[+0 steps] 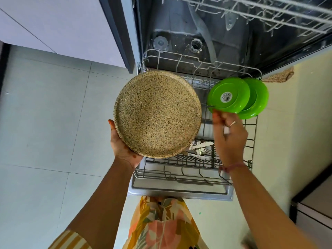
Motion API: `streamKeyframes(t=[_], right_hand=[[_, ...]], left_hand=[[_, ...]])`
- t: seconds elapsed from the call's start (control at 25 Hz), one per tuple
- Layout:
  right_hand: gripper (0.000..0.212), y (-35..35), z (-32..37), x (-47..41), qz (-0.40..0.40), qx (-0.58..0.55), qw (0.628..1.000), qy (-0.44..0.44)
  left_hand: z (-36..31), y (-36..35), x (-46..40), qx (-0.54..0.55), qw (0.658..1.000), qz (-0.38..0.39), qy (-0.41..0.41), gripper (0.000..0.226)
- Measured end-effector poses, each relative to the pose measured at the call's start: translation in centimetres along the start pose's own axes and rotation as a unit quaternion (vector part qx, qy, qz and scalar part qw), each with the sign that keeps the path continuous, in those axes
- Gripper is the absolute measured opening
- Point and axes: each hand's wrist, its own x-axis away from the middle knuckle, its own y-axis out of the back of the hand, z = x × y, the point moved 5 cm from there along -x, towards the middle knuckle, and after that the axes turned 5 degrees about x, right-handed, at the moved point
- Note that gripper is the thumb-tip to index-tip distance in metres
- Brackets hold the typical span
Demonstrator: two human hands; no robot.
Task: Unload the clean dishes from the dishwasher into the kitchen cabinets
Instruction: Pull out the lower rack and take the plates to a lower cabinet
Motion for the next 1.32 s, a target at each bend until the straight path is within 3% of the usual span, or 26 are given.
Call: streamKeyframes(t=[0.12, 0.32, 0.44, 0.6, 0.72, 0.8, 0.92, 1.04, 1.08, 1.16, 1.24, 1.32], right_hand=[[0.024, 0.3, -9.5, -2.7, -0.093, -0.083, 0.941, -0.313], [0.026, -3.2, -18.5, -4.3, -0.067, -0.106, 0.857, -0.5], [0.025, -4.8, -21.0, -5.1, -0.078, -0.181, 0.812, -0.549], [0.015, -4.5, -23.4, -6.0, -0.062, -0.215, 0.815, -0.534], [0.012, -2.2, -22.7, -7.8, -0.105, -0.288, 0.807, -0.504], [0.01, -0.1, -20.3, -9.0, -0.094, -0.314, 0.823, -0.464], [0.013, 3.1, -14.3, -8.3, -0.043, -0.309, 0.883, -0.352], [0.008, 5.2, -6.3, -5.1, 0.01, -0.164, 0.98, -0.109], [0.007, 5.0, -3.9, -3.9, 0.03, -0.086, 0.996, -0.008], [0.015, 3.7, -0.3, -1.2, 0.065, 0.042, 0.98, 0.181], [0.016, 1.8, 1.3, 1.8, 0.088, 0.112, 0.931, 0.335], [0.014, -0.2, 1.5, 3.9, 0.083, 0.143, 0.893, 0.419]], left_hand=[[0.9, 0.1, -0.1, -0.009, 1.0, -0.015, -0.002, 0.07], [2.7, 1.2, -1.5, -0.024, 0.999, -0.03, 0.001, 0.071], [3.8, 2.3, -2.9, -0.031, 0.999, -0.023, 0.012, 0.075], [4.8, 3.4, -4.1, -0.046, 0.998, -0.03, 0.019, 0.074], [4.9, 3.5, -4.1, -0.053, 0.998, -0.029, 0.025, 0.074], [4.9, 3.1, -3.8, -0.049, 0.998, -0.027, 0.027, 0.073], [4.8, 2.0, -3.5, -0.049, 0.998, -0.018, 0.029, 0.073], [5.0, 0.6, -3.4, -0.051, 0.998, -0.012, 0.034, 0.074], [5.1, 0.0, -3.5, -0.057, 0.998, -0.009, 0.037, 0.075], [5.4, -0.7, -3.9, -0.064, 0.997, 0.003, 0.034, 0.075], [5.6, -1.2, -4.5, -0.06, 0.998, 0.011, 0.026, 0.074], [5.9, -1.5, -5.0, -0.063, 0.997, 0.027, 0.024, 0.079]])
